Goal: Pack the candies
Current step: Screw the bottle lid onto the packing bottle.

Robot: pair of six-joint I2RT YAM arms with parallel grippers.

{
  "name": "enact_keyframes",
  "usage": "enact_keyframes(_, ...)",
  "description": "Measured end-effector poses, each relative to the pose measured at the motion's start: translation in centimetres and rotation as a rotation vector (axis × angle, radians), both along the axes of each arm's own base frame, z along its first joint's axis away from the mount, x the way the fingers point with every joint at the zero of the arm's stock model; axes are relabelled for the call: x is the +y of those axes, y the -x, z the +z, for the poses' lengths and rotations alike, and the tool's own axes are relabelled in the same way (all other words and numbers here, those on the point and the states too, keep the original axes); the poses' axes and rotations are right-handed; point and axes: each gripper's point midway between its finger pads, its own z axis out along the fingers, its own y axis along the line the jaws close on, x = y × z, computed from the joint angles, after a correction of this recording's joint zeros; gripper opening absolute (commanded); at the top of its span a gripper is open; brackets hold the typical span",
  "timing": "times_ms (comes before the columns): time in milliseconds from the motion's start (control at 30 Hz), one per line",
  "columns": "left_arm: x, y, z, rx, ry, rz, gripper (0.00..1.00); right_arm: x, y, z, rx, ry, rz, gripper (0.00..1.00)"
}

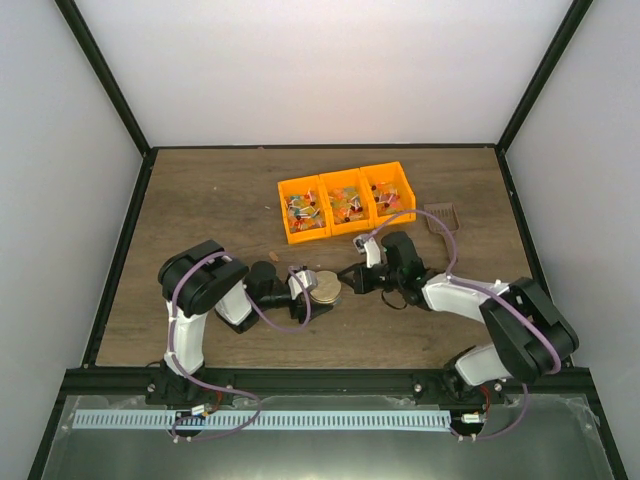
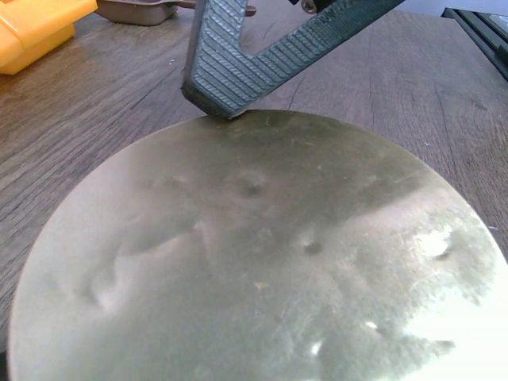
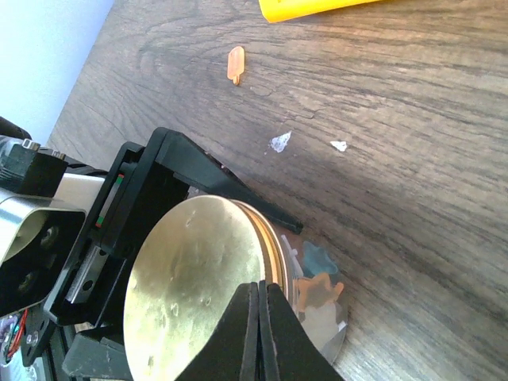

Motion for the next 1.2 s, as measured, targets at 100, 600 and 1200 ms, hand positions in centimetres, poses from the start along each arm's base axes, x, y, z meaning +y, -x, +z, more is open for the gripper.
enact_keyframes(100, 0.0, 0.0, 0.0, 0.0, 0.0, -0.001, 0.84, -0.1, 0.3, 0.1, 0.012, -0.005, -0.02, 0.01)
enact_keyframes(600, 1.6, -4.1, -0.1, -0.002, -0.02, 0.188, 0.84, 1.0, 11.2, -2.4, 0.292, 0.018, 0.19, 0.01)
enact_keyframes(1200, 1.7, -4.3, -0.1, 0.004, -0.018, 0.206, 0.84, 1.8, -5.8, 4.3, 0.011, 0.108, 0.062, 0.28)
